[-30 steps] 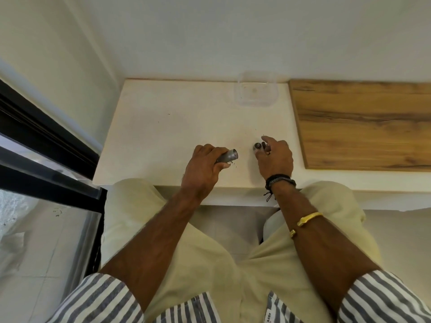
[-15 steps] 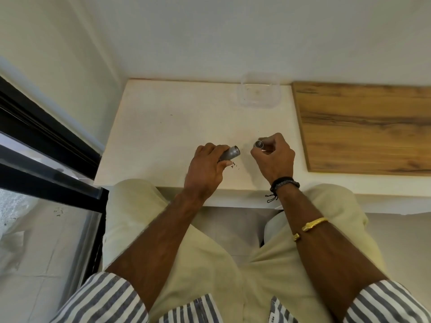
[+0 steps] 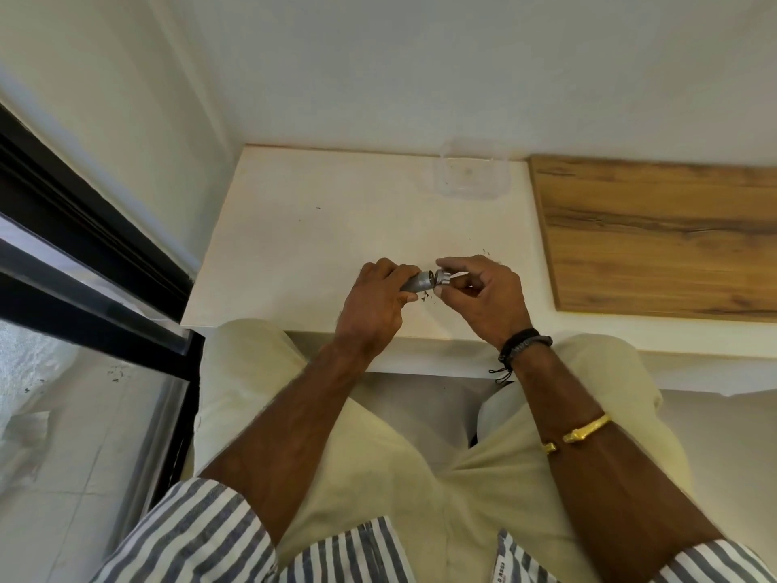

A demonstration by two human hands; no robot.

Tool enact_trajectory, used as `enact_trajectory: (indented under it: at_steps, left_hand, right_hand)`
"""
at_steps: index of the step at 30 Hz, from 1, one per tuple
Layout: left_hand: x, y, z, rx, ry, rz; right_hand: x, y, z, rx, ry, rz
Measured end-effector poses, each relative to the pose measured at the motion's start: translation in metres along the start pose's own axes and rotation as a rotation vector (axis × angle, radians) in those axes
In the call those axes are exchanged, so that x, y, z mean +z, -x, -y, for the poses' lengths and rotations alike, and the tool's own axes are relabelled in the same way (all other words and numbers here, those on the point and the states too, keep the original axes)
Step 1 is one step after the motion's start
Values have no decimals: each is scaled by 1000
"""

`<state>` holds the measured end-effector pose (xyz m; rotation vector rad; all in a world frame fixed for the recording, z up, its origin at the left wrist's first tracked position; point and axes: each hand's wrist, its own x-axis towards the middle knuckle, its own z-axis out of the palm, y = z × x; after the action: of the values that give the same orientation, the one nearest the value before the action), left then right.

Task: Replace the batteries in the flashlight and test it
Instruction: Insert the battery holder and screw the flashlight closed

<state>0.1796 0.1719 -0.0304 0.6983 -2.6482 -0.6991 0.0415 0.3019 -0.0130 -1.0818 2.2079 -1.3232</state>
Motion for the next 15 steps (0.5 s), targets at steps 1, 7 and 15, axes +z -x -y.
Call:
enact_trajectory:
  at_steps: [1, 7, 15]
  left_hand:
    - [0, 0, 0, 5, -3, 0]
    - [0, 2, 1, 32, -19, 16]
    - [4, 2, 4, 66, -24, 43]
  right_hand:
    - [0, 0, 0, -2, 2, 0]
    - [0, 2, 0, -55, 38, 15]
    - [-3, 5, 0, -106, 51, 50]
